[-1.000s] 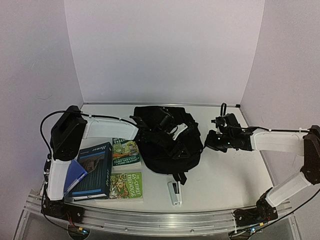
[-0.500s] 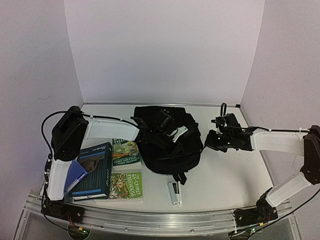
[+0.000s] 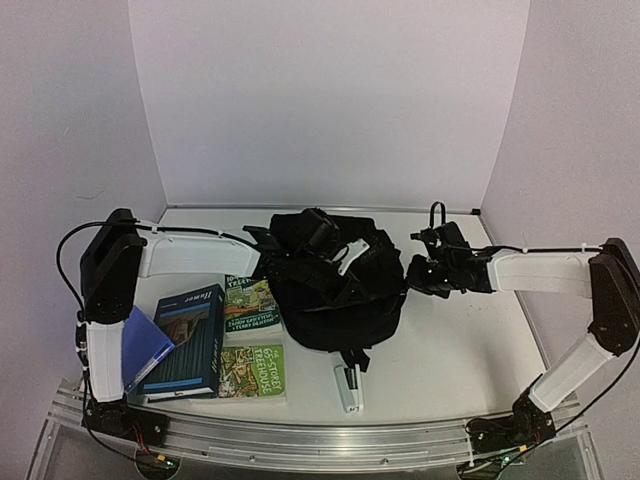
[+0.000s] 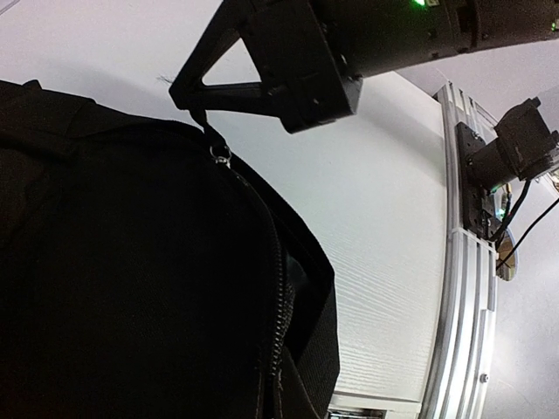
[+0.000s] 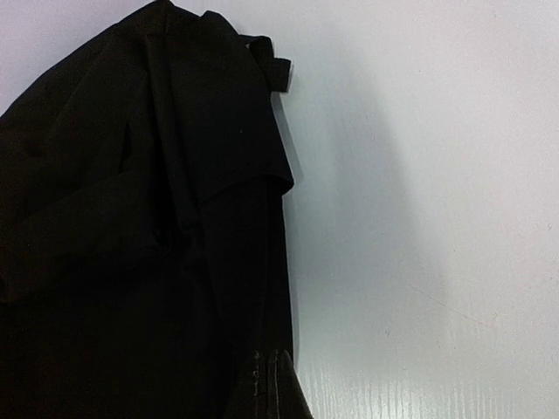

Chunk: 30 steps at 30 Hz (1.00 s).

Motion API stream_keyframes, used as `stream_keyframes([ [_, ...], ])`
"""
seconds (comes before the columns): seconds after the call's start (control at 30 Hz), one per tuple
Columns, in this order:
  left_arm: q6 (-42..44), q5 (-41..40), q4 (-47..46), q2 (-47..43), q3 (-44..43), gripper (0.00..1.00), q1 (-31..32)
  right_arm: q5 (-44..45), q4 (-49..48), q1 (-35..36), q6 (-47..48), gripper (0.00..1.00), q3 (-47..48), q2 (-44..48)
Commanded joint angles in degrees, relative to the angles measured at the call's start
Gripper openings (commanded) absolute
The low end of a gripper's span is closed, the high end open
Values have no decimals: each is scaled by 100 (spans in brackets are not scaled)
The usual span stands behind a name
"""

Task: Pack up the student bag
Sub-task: Unzip the student bag at the center of the board.

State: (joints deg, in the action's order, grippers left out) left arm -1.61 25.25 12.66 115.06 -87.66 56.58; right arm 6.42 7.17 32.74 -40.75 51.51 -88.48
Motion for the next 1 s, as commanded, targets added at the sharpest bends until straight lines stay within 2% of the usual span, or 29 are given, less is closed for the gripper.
stream_keyframes([
  [0.0, -91, 135, 231, -564, 142, 0, 131, 437, -68, -160, 66, 0, 462, -285],
  [0.77, 76, -199, 928, -620, -309, 0, 151, 303, -215, -541, 841, 0, 2206, -2237],
  [0.97, -66, -453, 1003, -396, -613, 0, 58, 93, -215, -610, 1038, 0, 2507, -2375],
])
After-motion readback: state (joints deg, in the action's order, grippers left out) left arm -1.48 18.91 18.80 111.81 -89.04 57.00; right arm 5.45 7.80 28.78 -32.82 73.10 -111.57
